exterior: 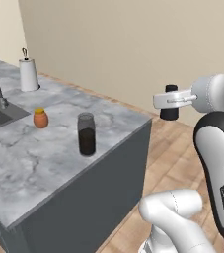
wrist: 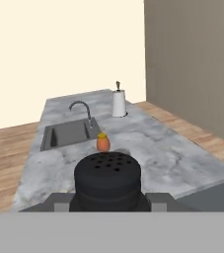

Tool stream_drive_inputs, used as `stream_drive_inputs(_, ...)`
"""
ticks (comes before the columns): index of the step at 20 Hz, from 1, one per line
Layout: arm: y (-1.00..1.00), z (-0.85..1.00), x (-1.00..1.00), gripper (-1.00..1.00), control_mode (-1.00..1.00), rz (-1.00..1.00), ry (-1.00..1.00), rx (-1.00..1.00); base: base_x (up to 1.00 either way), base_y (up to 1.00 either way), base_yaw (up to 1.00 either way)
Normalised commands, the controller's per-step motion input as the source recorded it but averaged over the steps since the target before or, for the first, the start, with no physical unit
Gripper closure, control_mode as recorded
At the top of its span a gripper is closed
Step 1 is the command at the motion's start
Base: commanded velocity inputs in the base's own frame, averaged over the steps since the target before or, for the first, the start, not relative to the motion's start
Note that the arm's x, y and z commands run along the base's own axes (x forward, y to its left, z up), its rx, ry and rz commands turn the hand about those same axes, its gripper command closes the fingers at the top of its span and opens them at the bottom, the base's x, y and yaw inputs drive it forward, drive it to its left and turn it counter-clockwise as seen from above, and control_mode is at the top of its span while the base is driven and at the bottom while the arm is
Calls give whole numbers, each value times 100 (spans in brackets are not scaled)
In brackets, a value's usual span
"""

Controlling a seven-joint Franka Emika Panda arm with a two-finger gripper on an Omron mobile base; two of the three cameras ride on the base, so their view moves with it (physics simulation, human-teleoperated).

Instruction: Move the shaker and ketchup from the cabinet to the dining counter.

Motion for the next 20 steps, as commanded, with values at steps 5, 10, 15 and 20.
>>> stream_drive_inputs(5, 0, 0, 0, 100, 100, 0, 0, 0, 31, -47, 29)
stream_drive_inputs(10, 0, 0, 0, 100, 100, 0, 0, 0, 33, -49, 24)
stream_drive_inputs(15, 0, 0, 0, 100, 100, 0, 0, 0, 39, -49, 21)
stream_drive_inputs(20, 0, 0, 0, 100, 100, 0, 0, 0, 41, -48, 21)
